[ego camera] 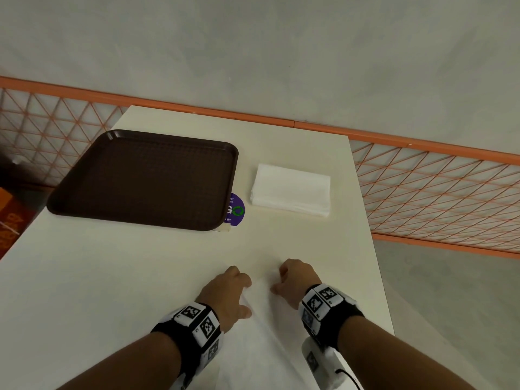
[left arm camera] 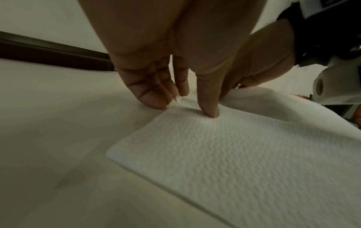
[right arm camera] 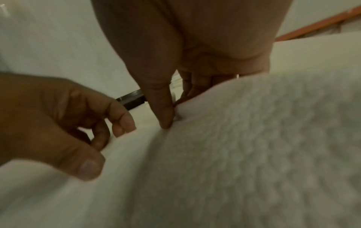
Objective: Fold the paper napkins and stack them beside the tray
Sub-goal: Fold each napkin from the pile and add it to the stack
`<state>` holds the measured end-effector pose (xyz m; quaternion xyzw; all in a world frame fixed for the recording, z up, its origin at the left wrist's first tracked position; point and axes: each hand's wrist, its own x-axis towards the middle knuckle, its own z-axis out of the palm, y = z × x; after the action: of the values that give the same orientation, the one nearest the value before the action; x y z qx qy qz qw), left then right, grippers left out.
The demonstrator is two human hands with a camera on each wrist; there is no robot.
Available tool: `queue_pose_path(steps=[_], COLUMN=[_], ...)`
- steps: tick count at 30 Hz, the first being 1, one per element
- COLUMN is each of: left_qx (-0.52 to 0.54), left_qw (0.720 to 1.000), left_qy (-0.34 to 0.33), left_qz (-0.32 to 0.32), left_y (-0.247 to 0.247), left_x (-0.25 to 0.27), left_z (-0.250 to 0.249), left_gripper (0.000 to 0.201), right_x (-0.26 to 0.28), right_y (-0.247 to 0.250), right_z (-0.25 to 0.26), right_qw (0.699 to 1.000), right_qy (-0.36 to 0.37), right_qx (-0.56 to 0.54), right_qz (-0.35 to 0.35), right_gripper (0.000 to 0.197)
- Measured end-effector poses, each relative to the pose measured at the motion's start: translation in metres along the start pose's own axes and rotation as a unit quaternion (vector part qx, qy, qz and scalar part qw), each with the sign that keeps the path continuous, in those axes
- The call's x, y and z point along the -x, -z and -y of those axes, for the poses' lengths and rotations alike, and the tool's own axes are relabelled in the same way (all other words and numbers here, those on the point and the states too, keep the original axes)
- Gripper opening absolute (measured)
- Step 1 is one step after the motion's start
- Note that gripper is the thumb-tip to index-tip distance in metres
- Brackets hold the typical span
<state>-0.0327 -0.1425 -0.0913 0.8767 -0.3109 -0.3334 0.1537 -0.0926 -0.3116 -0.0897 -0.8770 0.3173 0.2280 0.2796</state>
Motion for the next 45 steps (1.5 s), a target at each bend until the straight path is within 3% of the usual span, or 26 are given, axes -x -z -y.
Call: queue_pose_path(steps=[3, 8, 10, 13, 16, 21, 25, 27, 29, 32, 36, 38, 45], left_qx=[0.021, 0.101, 0.155, 0.214, 0.287, 0.433, 0.537, 0.556, 0.537, 0.454, 0.456, 0.466, 0.522], left_qw=[1.0, 0.995, 0.988, 0.976, 0.956, 0.901, 0.843, 0.829, 0.837, 0.875, 0.868, 0.865, 0.834], left_qy=[0.005, 0.005, -0.004, -0.011, -0.008, -0.005, 0.014, 0.024, 0.037, 0.048, 0.028, 0.004, -0.019], left_qz=[0.011, 0.008, -0.006, 0.035, 0.06, 0.014, -0.028, -0.054, -0.097, -0.16, -0.195, -0.187, -0.18], left_y=[0.002, 0.017, 0.023, 0.028, 0.035, 0.058, 0.071, 0.071, 0.067, 0.06, 0.063, 0.067, 0.079], left_x=[-0.001, -0.003, -0.004, -0.006, -0.004, -0.005, -0.004, -0.005, -0.008, -0.013, -0.01, -0.008, -0.008], left_z=[0.0, 0.0, -0.003, -0.005, -0.006, -0.002, 0.0, 0.0, 0.002, 0.002, -0.007, -0.006, -0.001], left_gripper=[0.055, 0.064, 0.056, 0.034, 0.018, 0.013, 0.023, 0.022, 0.018, 0.021, 0.062, 0.067, 0.027], right_x=[0.001, 0.016, 0.024, 0.033, 0.033, 0.034, 0.042, 0.042, 0.041, 0.038, 0.037, 0.039, 0.044], right_y=[0.005, 0.016, 0.024, 0.043, 0.066, 0.078, 0.071, 0.065, 0.06, 0.057, 0.06, 0.063, 0.077], right_z=[0.0, 0.0, 0.003, 0.006, -0.001, -0.037, -0.053, -0.054, -0.048, -0.038, -0.032, -0.03, -0.027], right_qw=[0.999, 0.991, 0.983, 0.969, 0.952, 0.953, 0.873, 0.829, 0.802, 0.819, 0.844, 0.848, 0.831], right_qy=[0.039, 0.126, 0.172, 0.216, 0.169, 0.065, -0.004, -0.009, -0.001, 0.007, 0.053, 0.079, 0.102], right_qx=[-0.015, -0.04, -0.054, -0.12, -0.251, -0.294, -0.481, -0.553, -0.594, -0.572, -0.52, -0.511, -0.54], right_qz=[0.006, 0.007, 0.025, 0.014, -0.033, 0.044, 0.08, 0.087, 0.065, -0.036, -0.119, -0.121, -0.084], right_gripper=[0.009, 0.015, 0.022, 0.016, 0.014, 0.031, 0.033, 0.04, 0.032, 0.033, 0.05, 0.051, 0.028])
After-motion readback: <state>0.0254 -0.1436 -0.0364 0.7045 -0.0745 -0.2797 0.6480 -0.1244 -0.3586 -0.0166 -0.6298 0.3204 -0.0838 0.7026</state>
